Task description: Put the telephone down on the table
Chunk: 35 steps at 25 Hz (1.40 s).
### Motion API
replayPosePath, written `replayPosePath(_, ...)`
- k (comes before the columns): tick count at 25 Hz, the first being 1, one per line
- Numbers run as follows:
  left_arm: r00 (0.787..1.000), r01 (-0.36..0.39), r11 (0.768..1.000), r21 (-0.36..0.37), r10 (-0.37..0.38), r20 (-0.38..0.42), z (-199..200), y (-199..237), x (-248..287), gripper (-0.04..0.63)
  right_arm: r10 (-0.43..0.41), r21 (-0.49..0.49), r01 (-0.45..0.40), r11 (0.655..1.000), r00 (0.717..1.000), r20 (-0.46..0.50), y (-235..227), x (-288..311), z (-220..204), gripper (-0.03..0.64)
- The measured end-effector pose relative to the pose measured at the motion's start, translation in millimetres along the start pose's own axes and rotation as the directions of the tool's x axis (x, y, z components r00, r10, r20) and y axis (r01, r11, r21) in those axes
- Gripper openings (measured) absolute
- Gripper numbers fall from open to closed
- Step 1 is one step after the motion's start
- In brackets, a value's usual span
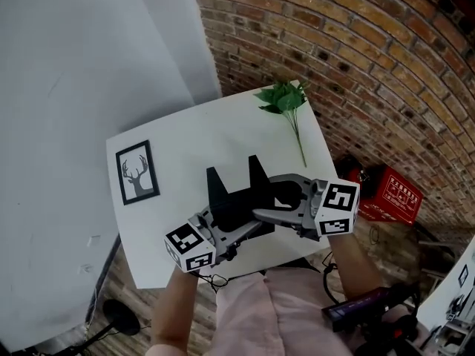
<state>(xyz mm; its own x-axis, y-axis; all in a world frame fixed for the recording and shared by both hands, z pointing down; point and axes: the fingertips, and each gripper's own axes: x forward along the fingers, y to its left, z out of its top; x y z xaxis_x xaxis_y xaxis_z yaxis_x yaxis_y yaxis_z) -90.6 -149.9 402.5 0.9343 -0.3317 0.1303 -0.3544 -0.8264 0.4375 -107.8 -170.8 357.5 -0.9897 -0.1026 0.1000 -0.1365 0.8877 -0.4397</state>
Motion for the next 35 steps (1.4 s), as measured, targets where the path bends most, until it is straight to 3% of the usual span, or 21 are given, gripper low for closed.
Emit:
replayPosePath(10, 0.999, -0.007, 0.988, -0.151, 0.002, -0.033, -46, 39, 20, 0.172, 0.006, 0.143, 0.001, 0.99, 0.999, -0.05, -50, 3, -47, 0.207)
replayPosePath(26, 0.997, -0.041, 0.946, -0.322, 0.019, -0.07, -94, 70, 37, 0.172, 0.038, 0.298, -0.007, 0.955, 0.994, -0.099, -92, 6, -98, 0.21)
replayPosePath(35, 0.999, -0.038, 0.901, -0.431, 0.024, -0.038, -106, 82, 40, 0.172, 0.041, 0.357, -0.003, 0.934, 0.994, -0.101, -108, 13, -113, 0.21)
